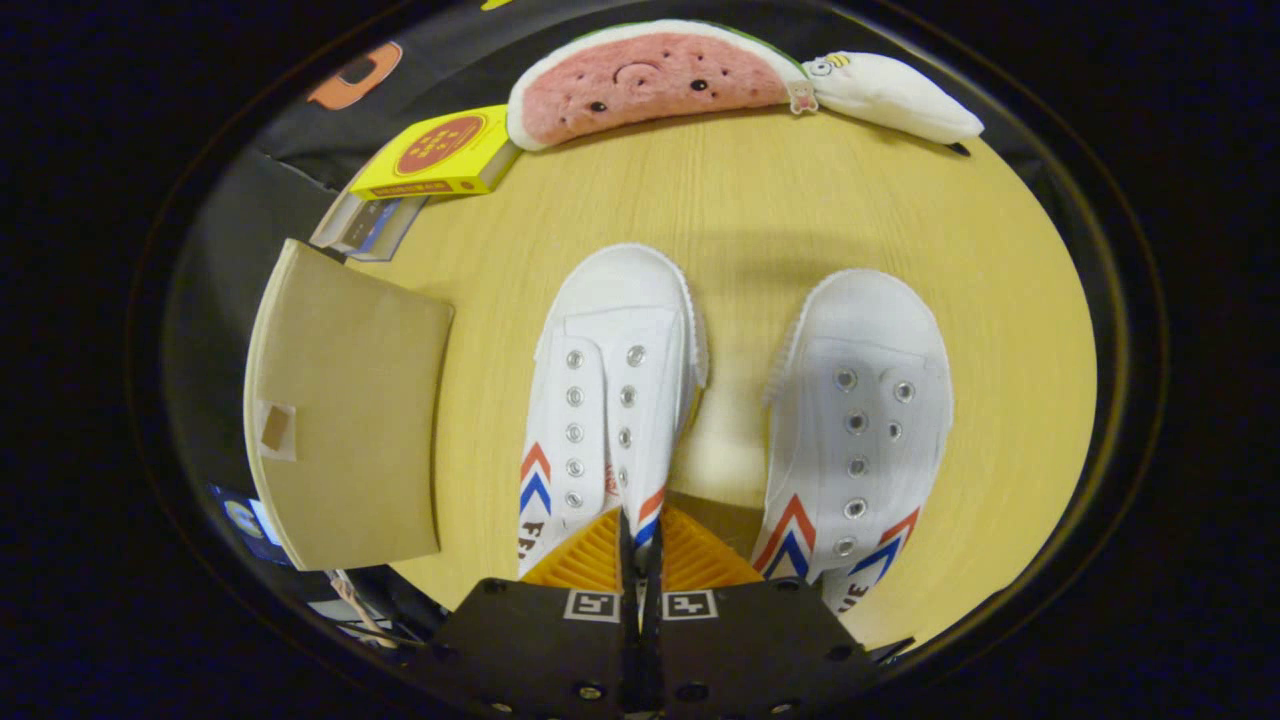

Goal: Open the storage box then place both shoes into the box .Put the left shoe in first, then the right shoe, with the right side of both shoes facing outward in a uniform manner.

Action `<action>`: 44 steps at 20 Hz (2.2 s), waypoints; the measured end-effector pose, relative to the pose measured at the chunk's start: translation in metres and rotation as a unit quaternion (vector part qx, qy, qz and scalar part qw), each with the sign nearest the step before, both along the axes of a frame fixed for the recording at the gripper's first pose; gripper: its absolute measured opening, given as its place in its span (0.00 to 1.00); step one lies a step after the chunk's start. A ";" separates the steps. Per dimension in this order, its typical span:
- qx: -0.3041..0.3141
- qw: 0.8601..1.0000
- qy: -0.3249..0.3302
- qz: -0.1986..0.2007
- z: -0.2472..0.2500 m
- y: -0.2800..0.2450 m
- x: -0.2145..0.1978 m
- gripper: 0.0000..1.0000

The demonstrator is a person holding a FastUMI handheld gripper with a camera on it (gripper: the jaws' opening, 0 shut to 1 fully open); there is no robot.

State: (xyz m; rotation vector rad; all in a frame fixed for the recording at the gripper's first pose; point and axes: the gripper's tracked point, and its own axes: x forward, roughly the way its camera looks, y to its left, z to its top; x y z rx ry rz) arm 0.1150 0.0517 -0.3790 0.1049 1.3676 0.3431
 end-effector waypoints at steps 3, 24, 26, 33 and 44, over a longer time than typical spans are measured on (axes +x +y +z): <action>0.033 0.999 0.004 -0.026 0.011 0.000 -0.011 0.00; 0.121 0.985 -0.081 0.094 0.171 0.254 -0.078 0.00; 0.104 0.988 -0.080 0.082 0.153 0.279 -0.071 0.00; 0.040 0.997 -0.054 0.037 0.098 0.317 -0.065 0.00; -0.026 0.999 -0.005 0.047 0.042 0.325 -0.070 0.00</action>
